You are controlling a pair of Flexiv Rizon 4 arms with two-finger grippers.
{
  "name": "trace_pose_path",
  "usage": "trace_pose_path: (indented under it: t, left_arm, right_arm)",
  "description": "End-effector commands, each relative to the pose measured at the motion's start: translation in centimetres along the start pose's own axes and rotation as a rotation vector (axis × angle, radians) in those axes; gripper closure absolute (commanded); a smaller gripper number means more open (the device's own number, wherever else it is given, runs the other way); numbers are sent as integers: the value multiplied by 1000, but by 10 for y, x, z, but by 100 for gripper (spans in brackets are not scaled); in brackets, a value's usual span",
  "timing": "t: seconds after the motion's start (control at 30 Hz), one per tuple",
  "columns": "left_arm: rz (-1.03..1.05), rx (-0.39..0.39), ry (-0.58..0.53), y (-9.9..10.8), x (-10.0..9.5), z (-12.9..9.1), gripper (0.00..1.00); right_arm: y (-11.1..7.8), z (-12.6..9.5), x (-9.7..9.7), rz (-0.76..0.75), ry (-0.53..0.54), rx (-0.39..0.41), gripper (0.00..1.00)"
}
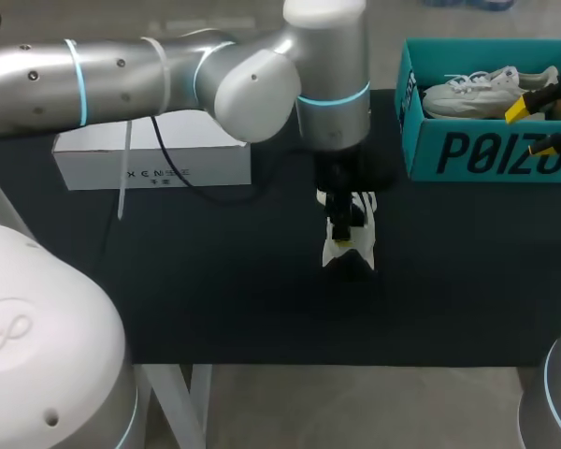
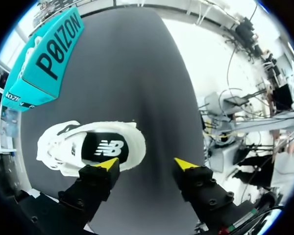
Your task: Take the shoe out of the shoebox, open the shoe tongue, remove and reinsert the insole, then place the shoe into the shoebox
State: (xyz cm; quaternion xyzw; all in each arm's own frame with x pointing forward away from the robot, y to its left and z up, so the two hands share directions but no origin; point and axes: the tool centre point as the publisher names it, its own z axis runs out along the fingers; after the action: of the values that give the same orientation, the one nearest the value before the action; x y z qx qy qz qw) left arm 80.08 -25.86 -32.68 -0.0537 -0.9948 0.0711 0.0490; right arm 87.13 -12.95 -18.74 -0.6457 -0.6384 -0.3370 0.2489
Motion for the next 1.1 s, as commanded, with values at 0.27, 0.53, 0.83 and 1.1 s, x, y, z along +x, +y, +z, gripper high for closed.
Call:
trace_pose_path:
  t: [0.27, 0.53, 0.83, 1.1]
  left_arm:
    - [-22, 35, 14, -11, 1, 35, 0]
    - [-46, 21, 21, -2, -2, 59, 0]
    - [-89, 7, 52, 3, -2, 77, 76]
    - [-172, -15, 49, 6, 5, 55, 100]
  right_arm:
    - [0, 0, 0, 1, -4, 0, 0]
    - [0, 0, 0, 1, -4, 0, 0]
    - [0, 0, 0, 1, -4, 0, 0]
    - [0, 0, 0, 1, -4, 0, 0]
